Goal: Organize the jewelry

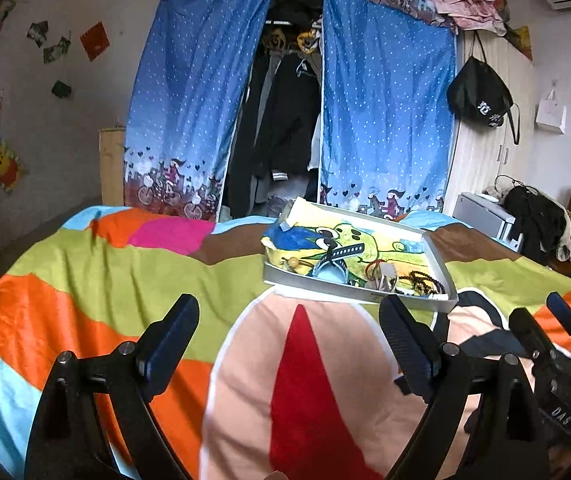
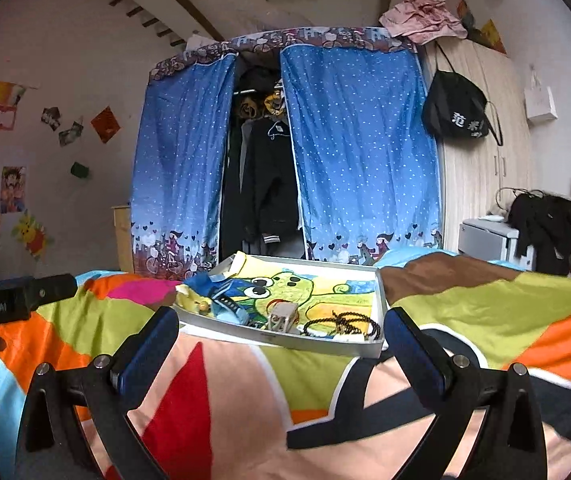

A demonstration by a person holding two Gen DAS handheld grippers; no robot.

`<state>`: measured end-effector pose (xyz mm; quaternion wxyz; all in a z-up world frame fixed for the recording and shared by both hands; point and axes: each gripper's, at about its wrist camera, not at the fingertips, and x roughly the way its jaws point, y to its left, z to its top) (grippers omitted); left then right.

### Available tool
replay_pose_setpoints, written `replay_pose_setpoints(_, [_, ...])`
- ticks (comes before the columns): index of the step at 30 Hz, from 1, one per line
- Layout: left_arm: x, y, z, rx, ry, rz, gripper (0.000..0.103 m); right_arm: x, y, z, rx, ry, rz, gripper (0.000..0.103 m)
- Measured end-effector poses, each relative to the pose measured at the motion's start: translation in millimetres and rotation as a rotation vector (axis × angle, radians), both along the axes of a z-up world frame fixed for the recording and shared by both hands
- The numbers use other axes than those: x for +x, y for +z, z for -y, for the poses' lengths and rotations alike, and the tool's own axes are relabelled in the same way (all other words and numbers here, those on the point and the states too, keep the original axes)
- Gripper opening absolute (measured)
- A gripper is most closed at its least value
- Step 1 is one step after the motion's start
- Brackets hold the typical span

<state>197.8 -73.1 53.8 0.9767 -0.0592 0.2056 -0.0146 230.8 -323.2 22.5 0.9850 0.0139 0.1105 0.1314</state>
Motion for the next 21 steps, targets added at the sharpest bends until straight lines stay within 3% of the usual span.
replay_pose_setpoints(7, [-46,-9,-15,0.011,-0.011,0.03,0.088,-44,-3,-9,0.038,-0.048,-0.036,0.103])
replay_pose_setpoints(21, [-106,-27,-36,-0.006,-0.021,0.072,0.088,-107,-5,-18,0.026,-0.154,0.019,0.103])
